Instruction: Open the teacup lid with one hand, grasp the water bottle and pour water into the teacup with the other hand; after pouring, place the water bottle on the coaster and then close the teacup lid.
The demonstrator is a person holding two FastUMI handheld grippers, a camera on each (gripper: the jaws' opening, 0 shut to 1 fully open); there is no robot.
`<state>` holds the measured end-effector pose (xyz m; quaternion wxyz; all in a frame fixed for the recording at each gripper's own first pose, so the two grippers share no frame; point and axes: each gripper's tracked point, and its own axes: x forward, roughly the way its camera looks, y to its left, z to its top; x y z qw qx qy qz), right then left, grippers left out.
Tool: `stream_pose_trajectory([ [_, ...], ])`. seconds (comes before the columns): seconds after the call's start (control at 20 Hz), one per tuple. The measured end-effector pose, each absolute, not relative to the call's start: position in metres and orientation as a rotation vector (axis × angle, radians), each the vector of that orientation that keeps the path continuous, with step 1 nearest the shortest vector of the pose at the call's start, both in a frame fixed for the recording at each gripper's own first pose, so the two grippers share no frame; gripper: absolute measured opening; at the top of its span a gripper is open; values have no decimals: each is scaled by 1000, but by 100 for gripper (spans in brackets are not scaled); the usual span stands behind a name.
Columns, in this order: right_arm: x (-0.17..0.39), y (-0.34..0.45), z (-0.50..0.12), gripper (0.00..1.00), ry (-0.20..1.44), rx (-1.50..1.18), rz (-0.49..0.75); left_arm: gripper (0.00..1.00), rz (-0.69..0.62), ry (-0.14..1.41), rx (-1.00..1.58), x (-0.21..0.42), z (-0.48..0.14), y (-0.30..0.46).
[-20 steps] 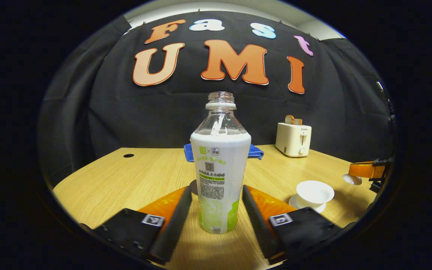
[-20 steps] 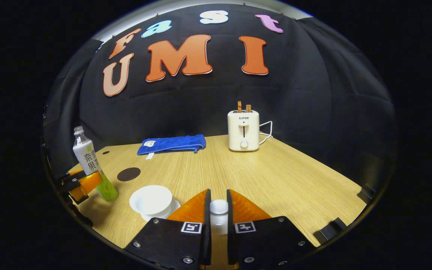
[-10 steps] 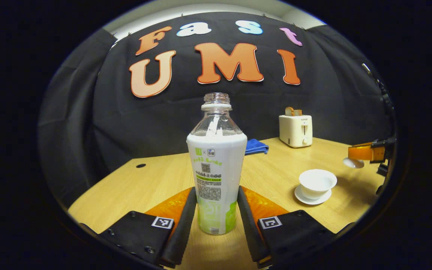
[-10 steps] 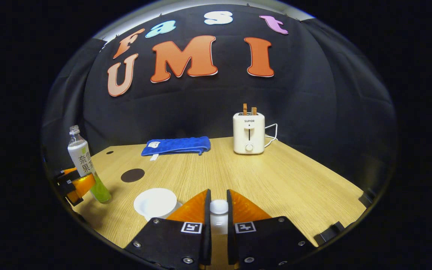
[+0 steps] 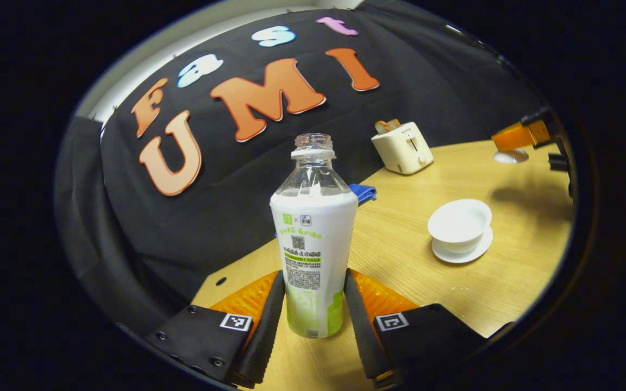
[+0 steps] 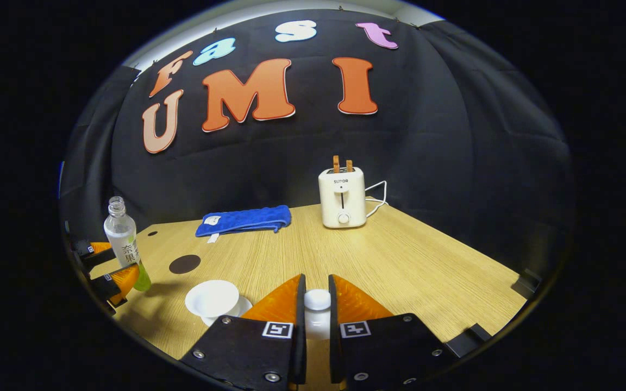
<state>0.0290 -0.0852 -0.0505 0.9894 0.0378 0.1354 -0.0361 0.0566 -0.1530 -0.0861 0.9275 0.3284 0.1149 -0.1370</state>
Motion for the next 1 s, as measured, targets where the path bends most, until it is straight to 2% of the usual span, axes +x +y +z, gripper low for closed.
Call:
stream_pose_trajectory([
  [0.45,27,-95,-49,17,272,98,-87,68,-401,163,1188,74,-81,-187],
  [1.0,24,-101,-46,17,270,117,-98,67,-456,110,1563,83,-77,-194],
])
